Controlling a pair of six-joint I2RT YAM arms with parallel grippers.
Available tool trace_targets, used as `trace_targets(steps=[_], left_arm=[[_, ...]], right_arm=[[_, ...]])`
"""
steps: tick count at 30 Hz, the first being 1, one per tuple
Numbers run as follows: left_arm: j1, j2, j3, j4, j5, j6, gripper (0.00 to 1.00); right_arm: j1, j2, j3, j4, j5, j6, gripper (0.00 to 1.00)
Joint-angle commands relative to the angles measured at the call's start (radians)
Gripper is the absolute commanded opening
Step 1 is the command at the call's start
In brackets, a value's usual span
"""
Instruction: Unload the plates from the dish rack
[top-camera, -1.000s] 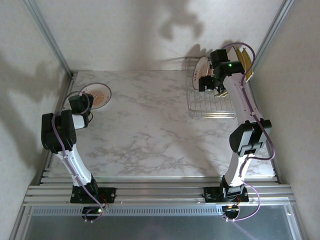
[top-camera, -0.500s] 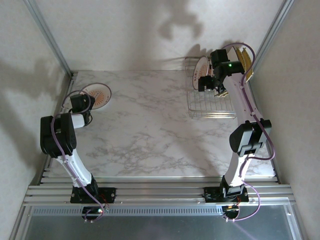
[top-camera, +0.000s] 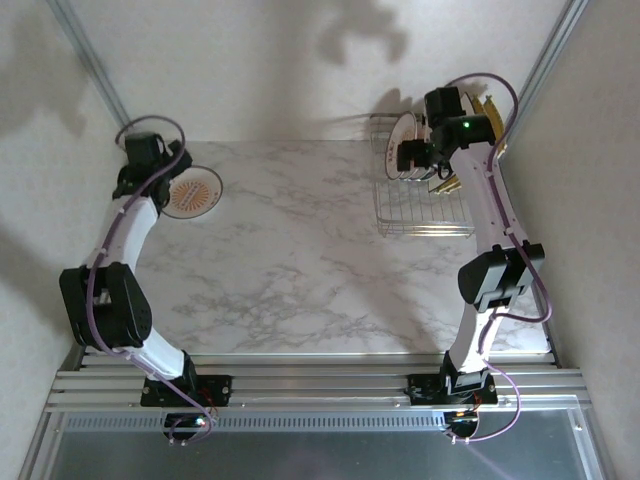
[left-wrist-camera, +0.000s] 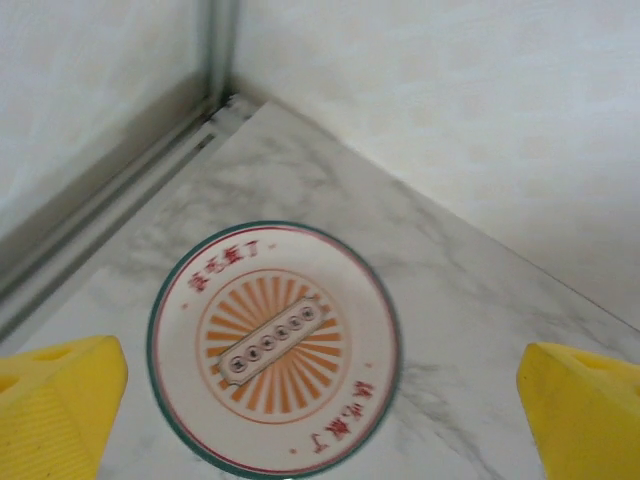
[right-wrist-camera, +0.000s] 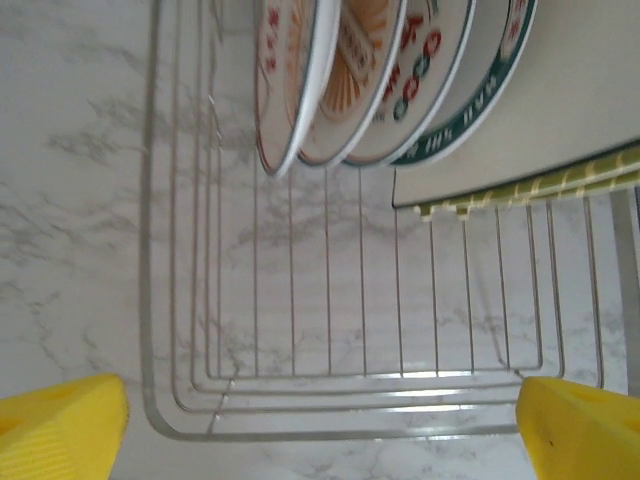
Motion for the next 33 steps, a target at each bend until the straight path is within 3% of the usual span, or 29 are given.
trace_targets(steps=[1,10,20,33], left_arm=[[-0.059,0.003,0.1,-0.305,0.104,0.143,1.0],[-0.204,0.004,0.167,-0.453,0.056,0.184,1.0],[-0.284,-0.027,0.173,-0.568,0.066,0.209,0.99],[-0.315,-0.075,0.038,-0.551,0.038,0.199,1.0]], right_arm=[[0.026,0.06,0.107,-0.044,-0.003,-0.006,0.99],[0.048,0.337,0.572,-0.18,0.042,-0.012,0.99],[0.038,0.404,0.487,-0.015,0.124,-0.033,0.95],[0.019,0.539,0.481,0.215,0.195,-0.066,0.75]])
